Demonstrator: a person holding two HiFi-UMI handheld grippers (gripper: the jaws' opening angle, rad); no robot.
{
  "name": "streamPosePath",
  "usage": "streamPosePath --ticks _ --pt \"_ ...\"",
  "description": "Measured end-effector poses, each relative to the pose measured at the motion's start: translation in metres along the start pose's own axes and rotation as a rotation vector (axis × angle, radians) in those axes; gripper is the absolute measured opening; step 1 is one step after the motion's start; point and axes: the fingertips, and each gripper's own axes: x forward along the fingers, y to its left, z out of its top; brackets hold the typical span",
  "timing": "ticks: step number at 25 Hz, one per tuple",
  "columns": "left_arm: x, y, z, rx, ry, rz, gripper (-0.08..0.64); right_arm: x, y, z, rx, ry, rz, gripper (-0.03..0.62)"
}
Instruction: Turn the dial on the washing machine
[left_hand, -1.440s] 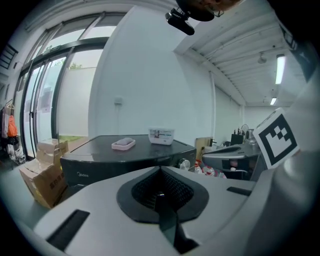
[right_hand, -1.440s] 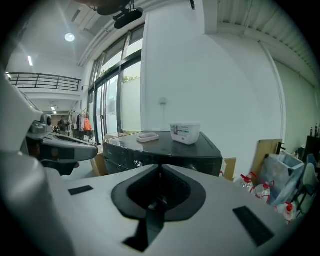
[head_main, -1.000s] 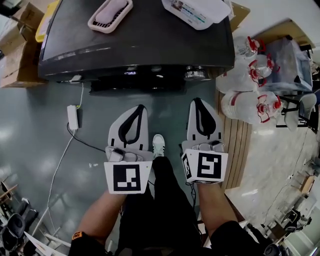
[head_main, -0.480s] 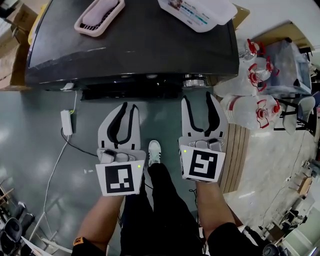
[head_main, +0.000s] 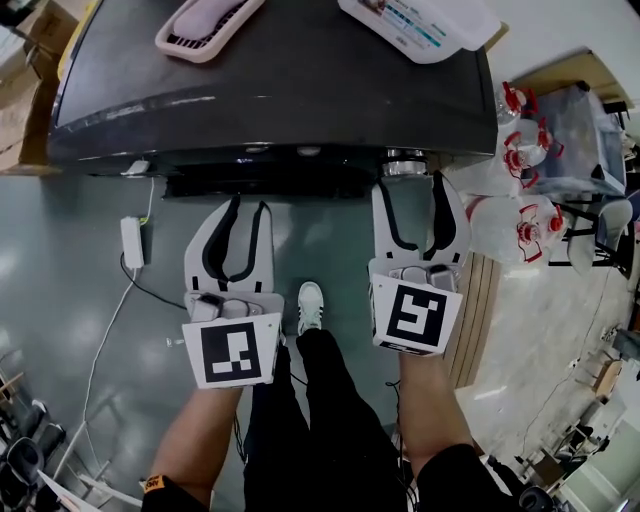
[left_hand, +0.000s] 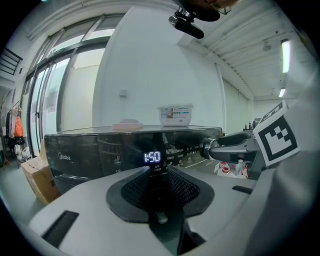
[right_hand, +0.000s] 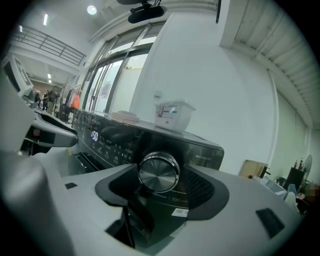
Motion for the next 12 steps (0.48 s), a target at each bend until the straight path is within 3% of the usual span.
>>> streamPosePath --ticks 5,12 --pt "0.002 0.014 -0.002 -0.009 0.003 0.031 0.152 0.002 0.003 -0.001 -0.014 0.002 -0.004 0.307" --pt "0.005 0.022 -0.004 -0.02 -0.021 0.047 0.16 0.007 0.003 -0.004 0.005 0.01 -0.008 0.284"
